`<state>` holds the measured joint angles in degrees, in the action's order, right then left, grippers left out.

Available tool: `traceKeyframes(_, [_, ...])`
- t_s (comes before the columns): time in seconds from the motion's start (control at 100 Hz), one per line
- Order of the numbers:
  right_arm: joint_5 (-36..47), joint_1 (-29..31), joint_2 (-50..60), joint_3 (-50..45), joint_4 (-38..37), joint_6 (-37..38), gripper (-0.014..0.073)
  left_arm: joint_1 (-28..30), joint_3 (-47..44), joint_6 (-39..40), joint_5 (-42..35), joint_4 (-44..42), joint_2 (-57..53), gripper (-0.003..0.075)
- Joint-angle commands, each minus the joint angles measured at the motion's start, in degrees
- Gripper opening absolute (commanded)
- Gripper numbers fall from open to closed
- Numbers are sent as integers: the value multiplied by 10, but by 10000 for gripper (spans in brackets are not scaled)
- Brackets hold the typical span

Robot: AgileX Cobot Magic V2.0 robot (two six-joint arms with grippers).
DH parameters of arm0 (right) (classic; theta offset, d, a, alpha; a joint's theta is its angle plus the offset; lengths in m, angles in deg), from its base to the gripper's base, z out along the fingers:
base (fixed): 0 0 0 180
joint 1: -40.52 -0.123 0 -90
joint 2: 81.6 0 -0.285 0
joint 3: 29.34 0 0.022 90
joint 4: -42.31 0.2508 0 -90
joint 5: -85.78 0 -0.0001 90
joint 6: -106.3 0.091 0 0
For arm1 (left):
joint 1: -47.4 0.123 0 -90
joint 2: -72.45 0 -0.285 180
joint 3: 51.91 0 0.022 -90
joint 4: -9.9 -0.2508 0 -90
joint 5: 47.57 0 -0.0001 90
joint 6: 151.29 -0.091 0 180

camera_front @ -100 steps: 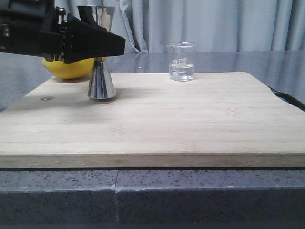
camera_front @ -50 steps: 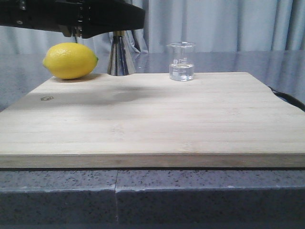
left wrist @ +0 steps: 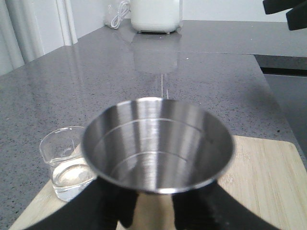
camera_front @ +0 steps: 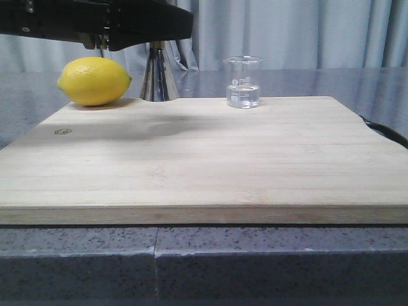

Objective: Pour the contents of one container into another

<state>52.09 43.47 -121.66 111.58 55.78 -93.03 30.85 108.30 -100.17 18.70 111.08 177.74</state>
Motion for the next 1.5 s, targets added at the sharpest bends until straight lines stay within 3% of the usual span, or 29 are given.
traceKeyframes(0.0, [50,-14,-42,34,36,-33,587,-5,17,6,59,48,-29,249])
traceKeyframes(0.26, [101,-106,-158,80,37,-49,587,-5,17,6,58,48,-29,249])
traceKeyframes(0.63, [347,-225,-306,73,45,-49,587,-5,17,6,58,48,-29,249])
traceKeyframes(0.9, [486,-251,-391,44,40,-1,587,-5,17,6,58,48,-29,249])
traceKeyframes(1.04, [552,-261,-415,16,-16,60,587,-5,17,6,58,48,-29,249])
traceKeyframes(1.23, [674,-262,-462,-11,-181,219,587,-5,17,6,58,48,-29,249])
traceKeyframes(1.49, [804,-262,-547,-11,-219,235,587,-5,17,6,58,48,-29,249])
